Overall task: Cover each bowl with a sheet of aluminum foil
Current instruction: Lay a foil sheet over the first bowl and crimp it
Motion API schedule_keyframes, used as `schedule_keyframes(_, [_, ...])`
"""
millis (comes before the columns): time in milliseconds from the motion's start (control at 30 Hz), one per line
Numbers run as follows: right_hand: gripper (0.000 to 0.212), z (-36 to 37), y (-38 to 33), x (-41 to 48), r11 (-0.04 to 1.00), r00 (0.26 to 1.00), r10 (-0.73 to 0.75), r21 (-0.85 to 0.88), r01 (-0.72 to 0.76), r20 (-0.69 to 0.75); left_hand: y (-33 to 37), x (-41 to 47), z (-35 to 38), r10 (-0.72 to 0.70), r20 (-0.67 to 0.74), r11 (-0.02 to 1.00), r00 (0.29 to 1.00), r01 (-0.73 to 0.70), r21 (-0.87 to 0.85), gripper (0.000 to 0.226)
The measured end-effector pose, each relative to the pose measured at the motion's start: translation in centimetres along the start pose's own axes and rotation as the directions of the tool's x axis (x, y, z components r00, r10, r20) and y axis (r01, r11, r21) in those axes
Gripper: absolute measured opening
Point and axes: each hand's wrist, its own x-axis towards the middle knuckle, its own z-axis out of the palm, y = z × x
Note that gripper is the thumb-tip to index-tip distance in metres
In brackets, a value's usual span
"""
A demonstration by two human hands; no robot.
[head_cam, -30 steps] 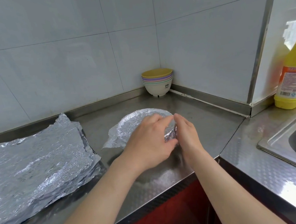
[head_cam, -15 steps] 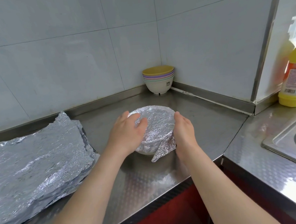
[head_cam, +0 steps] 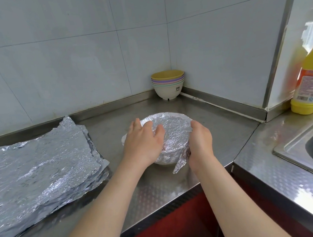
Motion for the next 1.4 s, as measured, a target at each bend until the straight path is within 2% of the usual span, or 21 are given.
schedule_keyframes(100, [0.019,0.7,-0.1,-0.7,0.995,0.999,0.015,0.100,-0.010,-0.047,0.5,-0.3,0.1,-0.025,-0.002,1.000,1.000,0.025,-0.011,0.052])
schedule_keyframes(233, [0.018,-0.3,-1.1,-0.7,0.989,0.993,0.109,0.107,-0.104,-0.046,0.3,-0.7,-0.6,-0.029,0.045,0.999,0.999,0.031,-0.035,0.045])
schedule_keyframes(333, [0.043,-2.2,-1.2,-0.7,0.992,0.990,0.118,0.062,-0.114,-0.071,0.1,-1.8,-1.1,0.042,-0.028,0.996,0.999,-0.039,0.083,0.044])
schedule_keyframes(467, [0.027,-3.2,-1.1,-1.1,0.999,0.998,0.049,-0.007,-0.049,-0.049,0.4,-3.0,-1.9,0.185,-0.173,0.953,0.967,-0.134,0.270,0.048])
schedule_keyframes(567, [0.024,-2.7,-1.3,-1.3,0.995,0.997,-0.024,-0.099,0.017,-0.071,0.4,-3.0,-2.1,0.207,-0.203,0.963,0.957,-0.163,0.215,0.041])
schedule_keyframes(633, [0.024,-2.3,-1.6,-1.3,0.992,0.997,-0.036,-0.124,0.027,-0.072,0.0,-2.6,-1.6,0.283,-0.158,0.957,0.946,-0.267,0.114,0.036])
schedule_keyframes(733, [0.022,-2.1,-1.7,-1.0,0.987,0.998,-0.016,-0.159,0.006,-0.067,-0.4,-2.5,-0.3,0.414,-0.011,0.910,0.910,-0.414,-0.013,0.055])
schedule_keyframes(800, [0.024,-2.1,-1.6,-0.7,0.987,0.998,-0.008,-0.159,-0.002,-0.062,-0.5,-2.8,0.6,0.445,0.024,0.895,0.895,-0.445,0.025,0.068])
schedule_keyframes(867, [0.026,-2.1,-1.6,-0.4,0.989,0.998,-0.001,-0.145,-0.009,-0.067,-0.4,-3.0,0.9,0.427,0.028,0.902,0.904,-0.428,0.056,0.072])
schedule_keyframes(967, [0.025,-2.0,-2.3,-0.5,0.988,0.996,0.081,-0.131,-0.084,-0.027,0.3,-3.2,0.9,0.391,0.060,0.915,0.919,-0.395,0.086,0.068])
schedule_keyframes(1033, [0.028,-1.9,-3.2,-0.4,0.983,0.987,0.160,-0.095,-0.156,0.033,0.6,-3.3,0.7,0.394,0.055,0.919,0.917,-0.395,-0.003,0.059])
schedule_keyframes(1067, [0.037,-2.1,-3.5,0.1,0.982,0.984,0.168,-0.101,-0.162,0.054,0.6,-3.4,0.5,0.398,0.026,0.914,0.917,-0.394,-0.096,0.053])
schedule_keyframes(1133, [0.051,-3.0,-4.6,1.0,0.977,0.991,0.122,-0.180,-0.111,0.048,0.1,-3.5,-0.4,0.396,-0.099,0.876,0.913,-0.408,-0.256,0.041])
schedule_keyframes(1200, [0.049,-3.9,-5.7,0.8,0.952,0.999,0.022,-0.307,-0.006,0.050,-0.7,-3.5,-1.2,0.375,-0.184,0.876,0.909,-0.412,-0.252,0.023])
schedule_keyframes(1267, [0.050,-5.0,-6.0,-0.1,0.904,0.989,-0.042,-0.417,0.099,0.143,-1.3,-3.5,-1.5,0.375,-0.167,0.885,0.912,-0.406,-0.230,0.010])
schedule_keyframes(1400, [0.070,-6.9,-4.1,-3.0,0.855,0.966,-0.037,-0.492,0.163,0.255,-0.9,-3.7,-1.4,0.425,-0.154,0.866,0.892,-0.450,-0.219,0.003])
